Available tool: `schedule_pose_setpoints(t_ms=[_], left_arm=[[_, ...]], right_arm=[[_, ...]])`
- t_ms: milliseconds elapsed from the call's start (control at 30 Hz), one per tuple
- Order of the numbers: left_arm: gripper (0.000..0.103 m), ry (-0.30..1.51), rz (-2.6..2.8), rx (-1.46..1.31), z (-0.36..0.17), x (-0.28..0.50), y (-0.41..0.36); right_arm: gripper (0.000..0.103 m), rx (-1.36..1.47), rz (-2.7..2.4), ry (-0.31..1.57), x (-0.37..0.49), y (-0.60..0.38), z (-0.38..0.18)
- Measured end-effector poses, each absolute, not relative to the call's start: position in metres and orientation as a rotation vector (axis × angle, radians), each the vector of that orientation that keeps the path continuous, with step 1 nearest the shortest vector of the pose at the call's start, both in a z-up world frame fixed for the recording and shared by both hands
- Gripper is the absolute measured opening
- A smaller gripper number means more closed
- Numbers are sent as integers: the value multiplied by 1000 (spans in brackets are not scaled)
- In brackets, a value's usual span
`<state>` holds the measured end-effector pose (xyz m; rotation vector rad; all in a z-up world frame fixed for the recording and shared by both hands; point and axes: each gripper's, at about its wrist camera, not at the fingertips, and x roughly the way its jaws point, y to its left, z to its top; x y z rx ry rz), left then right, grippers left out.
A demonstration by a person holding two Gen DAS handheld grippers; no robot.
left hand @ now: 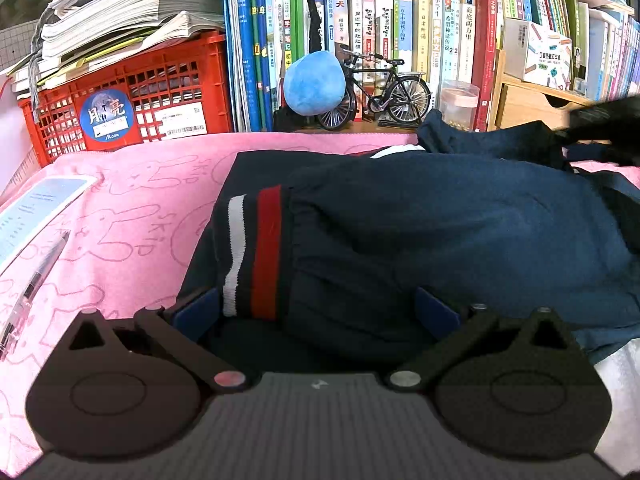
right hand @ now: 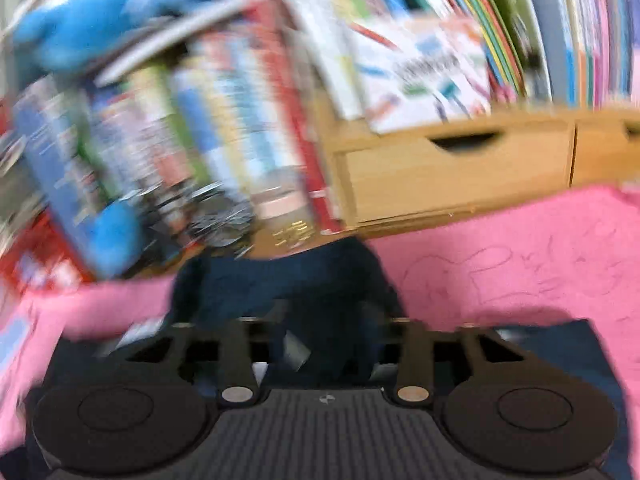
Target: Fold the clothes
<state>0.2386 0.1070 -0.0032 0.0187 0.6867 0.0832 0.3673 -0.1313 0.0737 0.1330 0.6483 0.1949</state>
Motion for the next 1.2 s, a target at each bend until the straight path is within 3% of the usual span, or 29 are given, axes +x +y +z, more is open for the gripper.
schedule_pose_setpoints(t_ms=[300, 400, 600, 767, 1200], left_arm=[[103, 687, 81, 12, -2, 239, 107], [103, 693, 65, 34, -1, 232, 108], [103, 645, -20, 104, 35, 139, 84], [103, 649, -82, 156, 22, 57, 57], [103, 677, 16, 72, -3, -23, 32]], right_arm=[[60, 78, 306, 725, 190, -161, 55], [73, 80, 273, 725, 144, -172, 47], [85, -20, 308, 633, 74, -146, 44], [100, -71, 374, 514, 24, -107, 40], [103, -97, 358, 498, -56, -111, 19]])
